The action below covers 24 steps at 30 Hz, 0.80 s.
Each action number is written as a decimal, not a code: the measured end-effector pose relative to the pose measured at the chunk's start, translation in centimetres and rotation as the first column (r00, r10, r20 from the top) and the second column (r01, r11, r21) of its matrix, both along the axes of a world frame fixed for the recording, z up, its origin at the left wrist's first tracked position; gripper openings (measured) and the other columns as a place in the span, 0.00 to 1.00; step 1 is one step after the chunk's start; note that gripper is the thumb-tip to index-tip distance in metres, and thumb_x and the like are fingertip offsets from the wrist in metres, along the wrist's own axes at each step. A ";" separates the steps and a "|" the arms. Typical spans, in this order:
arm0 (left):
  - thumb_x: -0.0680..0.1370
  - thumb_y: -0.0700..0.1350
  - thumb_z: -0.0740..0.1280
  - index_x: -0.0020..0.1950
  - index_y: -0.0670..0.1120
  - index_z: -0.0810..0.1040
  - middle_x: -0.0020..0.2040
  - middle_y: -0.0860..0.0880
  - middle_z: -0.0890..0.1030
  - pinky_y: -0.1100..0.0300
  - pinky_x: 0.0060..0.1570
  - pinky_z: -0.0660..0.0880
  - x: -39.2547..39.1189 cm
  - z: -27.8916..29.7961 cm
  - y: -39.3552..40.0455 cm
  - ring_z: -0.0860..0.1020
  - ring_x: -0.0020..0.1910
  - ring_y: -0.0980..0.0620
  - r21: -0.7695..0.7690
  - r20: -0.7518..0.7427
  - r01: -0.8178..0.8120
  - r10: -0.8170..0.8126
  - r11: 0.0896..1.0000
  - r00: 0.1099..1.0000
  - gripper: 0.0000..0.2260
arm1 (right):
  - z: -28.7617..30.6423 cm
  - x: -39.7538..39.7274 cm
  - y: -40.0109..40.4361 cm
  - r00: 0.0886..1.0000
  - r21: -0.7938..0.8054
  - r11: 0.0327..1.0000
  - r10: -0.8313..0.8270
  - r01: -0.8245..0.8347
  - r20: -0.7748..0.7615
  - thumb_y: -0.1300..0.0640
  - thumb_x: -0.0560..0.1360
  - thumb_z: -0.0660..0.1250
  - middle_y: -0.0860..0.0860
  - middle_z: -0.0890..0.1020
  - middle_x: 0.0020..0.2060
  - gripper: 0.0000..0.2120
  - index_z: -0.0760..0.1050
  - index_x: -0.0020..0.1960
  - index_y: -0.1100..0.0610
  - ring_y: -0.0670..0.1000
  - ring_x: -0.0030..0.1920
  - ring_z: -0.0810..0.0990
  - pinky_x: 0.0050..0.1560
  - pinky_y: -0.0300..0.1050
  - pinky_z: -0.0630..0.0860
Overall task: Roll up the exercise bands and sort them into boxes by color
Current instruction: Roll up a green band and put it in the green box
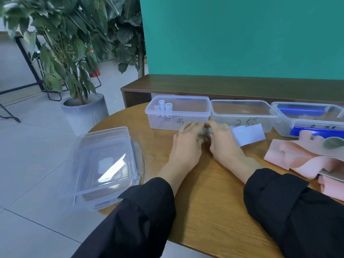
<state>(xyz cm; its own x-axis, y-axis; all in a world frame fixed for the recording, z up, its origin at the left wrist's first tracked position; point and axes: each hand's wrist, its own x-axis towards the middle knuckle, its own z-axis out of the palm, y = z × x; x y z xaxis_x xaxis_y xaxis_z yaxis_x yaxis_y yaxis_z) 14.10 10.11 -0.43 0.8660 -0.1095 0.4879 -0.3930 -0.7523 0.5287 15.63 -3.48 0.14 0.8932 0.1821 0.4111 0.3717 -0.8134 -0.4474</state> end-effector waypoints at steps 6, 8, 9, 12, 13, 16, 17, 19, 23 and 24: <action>0.80 0.38 0.67 0.65 0.48 0.79 0.55 0.46 0.83 0.61 0.55 0.71 -0.2 0.1 0.2 0.78 0.56 0.47 -0.013 -0.027 0.127 -0.127 0.992 0.992 0.14 | -0.1 -2.5 -1.6 0.997 0.037 0.996 0.080 -0.079 -0.011 0.62 0.83 0.60 0.50 0.75 0.56 0.15 0.71 0.68 0.54 0.49 0.61 0.70 0.58 0.38 0.63; 0.82 0.38 0.66 0.66 0.47 0.79 0.54 0.45 0.82 0.63 0.51 0.68 -0.9 0.4 0.0 0.77 0.54 0.46 0.035 -0.024 0.162 -0.161 0.986 0.987 0.14 | -0.1 -3.4 -2.2 0.997 0.082 0.994 0.070 -0.068 -0.024 0.61 0.83 0.61 0.48 0.75 0.57 0.14 0.71 0.67 0.53 0.48 0.60 0.71 0.59 0.38 0.65; 0.82 0.38 0.65 0.67 0.46 0.78 0.54 0.44 0.82 0.63 0.50 0.68 -1.5 0.7 -0.2 0.77 0.54 0.46 0.058 -0.012 0.174 -0.174 0.983 0.985 0.14 | 0.0 -3.8 -2.5 0.998 0.130 0.990 0.064 -0.060 -0.021 0.61 0.83 0.62 0.48 0.76 0.57 0.13 0.72 0.66 0.53 0.47 0.59 0.72 0.60 0.38 0.67; 0.82 0.38 0.65 0.67 0.44 0.78 0.54 0.43 0.82 0.61 0.52 0.70 -3.4 1.2 -1.0 0.77 0.53 0.47 0.017 0.043 0.203 -0.204 0.979 0.978 0.13 | 0.2 -5.6 -3.0 0.999 0.344 0.938 0.043 -0.044 0.009 0.60 0.82 0.64 0.45 0.79 0.57 0.13 0.74 0.65 0.53 0.44 0.58 0.76 0.60 0.35 0.70; 0.82 0.38 0.65 0.66 0.45 0.78 0.52 0.45 0.82 0.62 0.51 0.71 -3.9 1.3 -1.3 0.78 0.50 0.49 -0.016 0.066 0.211 -0.210 0.977 0.976 0.13 | 0.5 -6.3 -3.2 0.999 0.438 0.898 0.049 -0.040 -0.010 0.59 0.82 0.64 0.44 0.79 0.58 0.13 0.74 0.66 0.52 0.41 0.58 0.77 0.59 0.31 0.70; 0.81 0.36 0.65 0.55 0.43 0.80 0.41 0.52 0.79 0.68 0.42 0.68 -5.4 1.6 -2.7 0.74 0.39 0.56 -0.104 0.148 0.227 -0.211 0.968 0.966 0.06 | 1.8 -7.9 -4.1 0.995 0.648 0.760 0.096 -0.048 -0.039 0.58 0.82 0.64 0.44 0.81 0.57 0.11 0.76 0.64 0.51 0.40 0.58 0.78 0.58 0.29 0.72; 0.80 0.35 0.66 0.53 0.42 0.80 0.37 0.55 0.78 0.70 0.39 0.67 -6.0 2.0 -3.2 0.73 0.37 0.57 -0.130 0.153 0.229 -0.208 0.965 0.966 0.05 | 2.1 -8.4 -4.6 0.995 0.678 0.734 0.096 -0.049 -0.032 0.58 0.82 0.65 0.46 0.82 0.56 0.10 0.77 0.62 0.52 0.42 0.58 0.79 0.59 0.32 0.74; 0.80 0.35 0.66 0.51 0.43 0.80 0.33 0.59 0.74 0.73 0.37 0.65 -7.1 2.7 -4.3 0.73 0.35 0.61 -0.159 0.133 0.241 -0.221 0.957 0.966 0.05 | 3.0 -9.2 -5.7 0.997 0.679 0.733 0.070 -0.036 -0.023 0.59 0.81 0.67 0.49 0.84 0.53 0.08 0.79 0.59 0.53 0.48 0.55 0.81 0.60 0.42 0.77; 0.81 0.38 0.65 0.53 0.47 0.82 0.32 0.56 0.74 0.71 0.34 0.65 -8.3 4.8 -7.1 0.72 0.33 0.60 -0.189 0.076 0.233 -0.222 0.954 0.972 0.07 | 5.8 -10.7 -8.5 1.000 0.584 0.812 -0.004 0.004 -0.002 0.57 0.80 0.68 0.47 0.83 0.44 0.02 0.78 0.53 0.53 0.44 0.43 0.80 0.46 0.40 0.76; 0.81 0.38 0.65 0.53 0.48 0.82 0.31 0.56 0.74 0.70 0.33 0.65 -8.5 5.6 -8.0 0.72 0.32 0.60 -0.198 0.062 0.230 -0.223 0.953 0.973 0.07 | 6.8 -11.1 -9.3 0.999 0.556 0.831 -0.028 0.011 0.023 0.56 0.80 0.68 0.46 0.83 0.42 0.01 0.78 0.52 0.52 0.42 0.41 0.79 0.43 0.37 0.74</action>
